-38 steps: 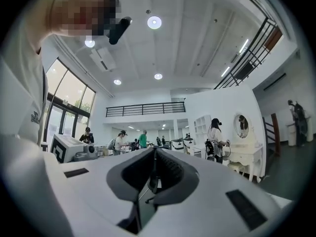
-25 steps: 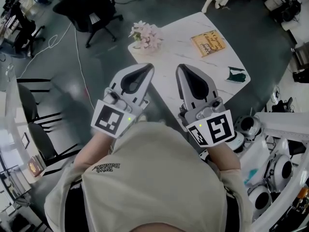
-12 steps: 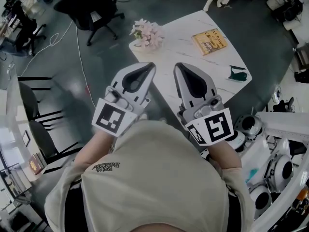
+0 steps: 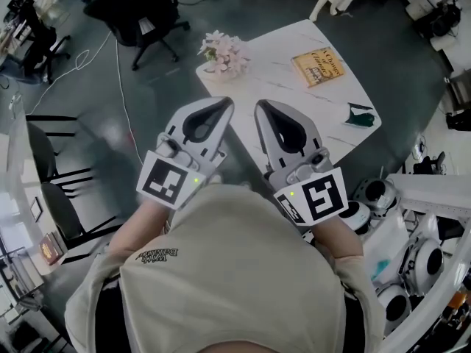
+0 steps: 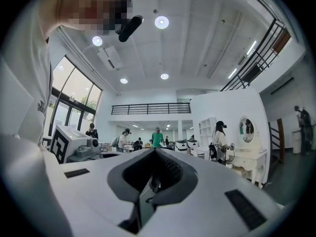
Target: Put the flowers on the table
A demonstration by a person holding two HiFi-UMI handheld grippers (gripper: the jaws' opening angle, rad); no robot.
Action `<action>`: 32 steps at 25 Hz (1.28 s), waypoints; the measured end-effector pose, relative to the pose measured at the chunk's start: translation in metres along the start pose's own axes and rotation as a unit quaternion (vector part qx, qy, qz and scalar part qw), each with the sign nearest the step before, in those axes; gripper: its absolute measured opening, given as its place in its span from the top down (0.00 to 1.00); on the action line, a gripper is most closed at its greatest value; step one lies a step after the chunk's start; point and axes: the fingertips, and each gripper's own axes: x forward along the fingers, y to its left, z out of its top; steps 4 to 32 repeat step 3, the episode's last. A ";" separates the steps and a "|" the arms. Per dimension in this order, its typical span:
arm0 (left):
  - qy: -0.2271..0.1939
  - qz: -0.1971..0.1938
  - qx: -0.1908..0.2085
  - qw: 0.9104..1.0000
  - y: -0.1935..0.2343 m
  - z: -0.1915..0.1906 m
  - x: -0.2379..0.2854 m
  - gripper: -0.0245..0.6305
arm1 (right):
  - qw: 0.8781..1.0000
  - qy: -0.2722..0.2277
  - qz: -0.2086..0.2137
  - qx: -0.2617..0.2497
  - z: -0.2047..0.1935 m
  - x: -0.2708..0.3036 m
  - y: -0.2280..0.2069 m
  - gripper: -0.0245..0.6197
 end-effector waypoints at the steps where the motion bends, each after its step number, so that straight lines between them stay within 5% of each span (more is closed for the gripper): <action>1: 0.002 0.002 0.002 1.000 0.000 0.000 0.000 0.94 | 1.000 -0.001 0.001 0.002 0.001 0.000 0.001 0.95; 32: 0.003 0.005 0.004 1.000 0.001 -0.001 0.001 0.94 | 1.000 -0.003 0.003 0.004 0.002 0.000 0.002 0.95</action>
